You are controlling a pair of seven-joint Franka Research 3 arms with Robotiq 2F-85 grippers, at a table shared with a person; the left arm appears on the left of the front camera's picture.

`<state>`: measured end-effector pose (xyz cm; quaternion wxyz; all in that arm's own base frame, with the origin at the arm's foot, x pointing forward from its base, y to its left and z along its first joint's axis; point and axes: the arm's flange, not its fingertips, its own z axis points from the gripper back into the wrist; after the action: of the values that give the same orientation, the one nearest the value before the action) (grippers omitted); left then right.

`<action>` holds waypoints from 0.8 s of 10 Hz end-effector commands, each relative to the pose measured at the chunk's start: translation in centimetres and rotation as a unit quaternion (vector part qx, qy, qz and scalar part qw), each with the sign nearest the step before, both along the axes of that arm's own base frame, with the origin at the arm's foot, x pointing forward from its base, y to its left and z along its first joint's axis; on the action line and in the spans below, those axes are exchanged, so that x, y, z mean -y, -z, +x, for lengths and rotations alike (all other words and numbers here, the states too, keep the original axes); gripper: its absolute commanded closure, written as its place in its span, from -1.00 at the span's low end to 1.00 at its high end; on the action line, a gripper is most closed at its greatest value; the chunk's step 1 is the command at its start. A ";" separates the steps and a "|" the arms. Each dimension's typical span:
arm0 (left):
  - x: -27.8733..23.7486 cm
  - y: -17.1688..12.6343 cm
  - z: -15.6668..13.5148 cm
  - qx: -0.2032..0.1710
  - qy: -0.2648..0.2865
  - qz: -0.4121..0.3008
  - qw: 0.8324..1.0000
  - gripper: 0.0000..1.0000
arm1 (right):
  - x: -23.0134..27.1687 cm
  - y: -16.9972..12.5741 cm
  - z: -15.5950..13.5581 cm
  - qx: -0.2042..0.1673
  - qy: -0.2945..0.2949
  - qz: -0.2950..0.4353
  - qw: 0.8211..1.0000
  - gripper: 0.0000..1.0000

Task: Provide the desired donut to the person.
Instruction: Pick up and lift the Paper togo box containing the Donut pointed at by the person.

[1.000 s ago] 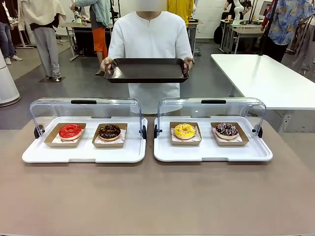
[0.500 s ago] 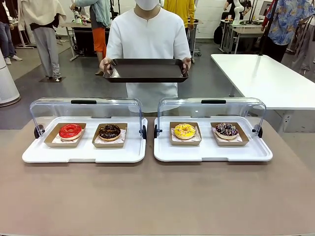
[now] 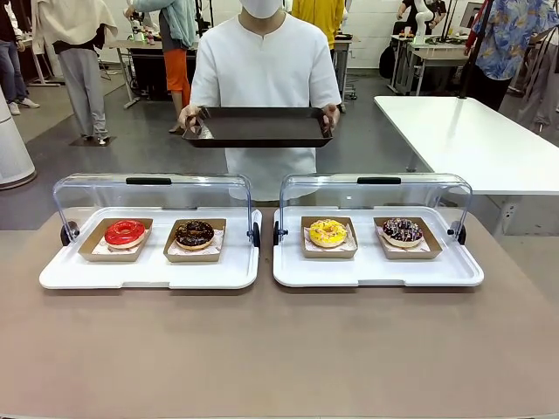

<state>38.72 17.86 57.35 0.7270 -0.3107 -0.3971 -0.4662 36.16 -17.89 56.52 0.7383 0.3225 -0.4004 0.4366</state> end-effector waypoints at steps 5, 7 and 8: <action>0.1 -0.1 0.0 0.000 0.003 -0.001 1.000 -1.00 | 0.0 0.0 0.2 -0.002 -0.003 0.001 1.000 -1.00; 0.1 -0.1 0.0 0.000 0.003 -0.001 1.000 -1.00 | 0.0 0.0 0.2 -0.002 -0.003 0.001 1.000 -1.00; 0.1 -0.1 0.0 0.000 0.003 -0.001 1.000 -1.00 | 0.0 0.0 0.2 -0.002 -0.003 0.001 1.000 -1.00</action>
<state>38.72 17.86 57.35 0.7270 -0.3107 -0.3971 -0.4662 36.16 -17.89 56.52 0.7383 0.3225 -0.4004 0.4366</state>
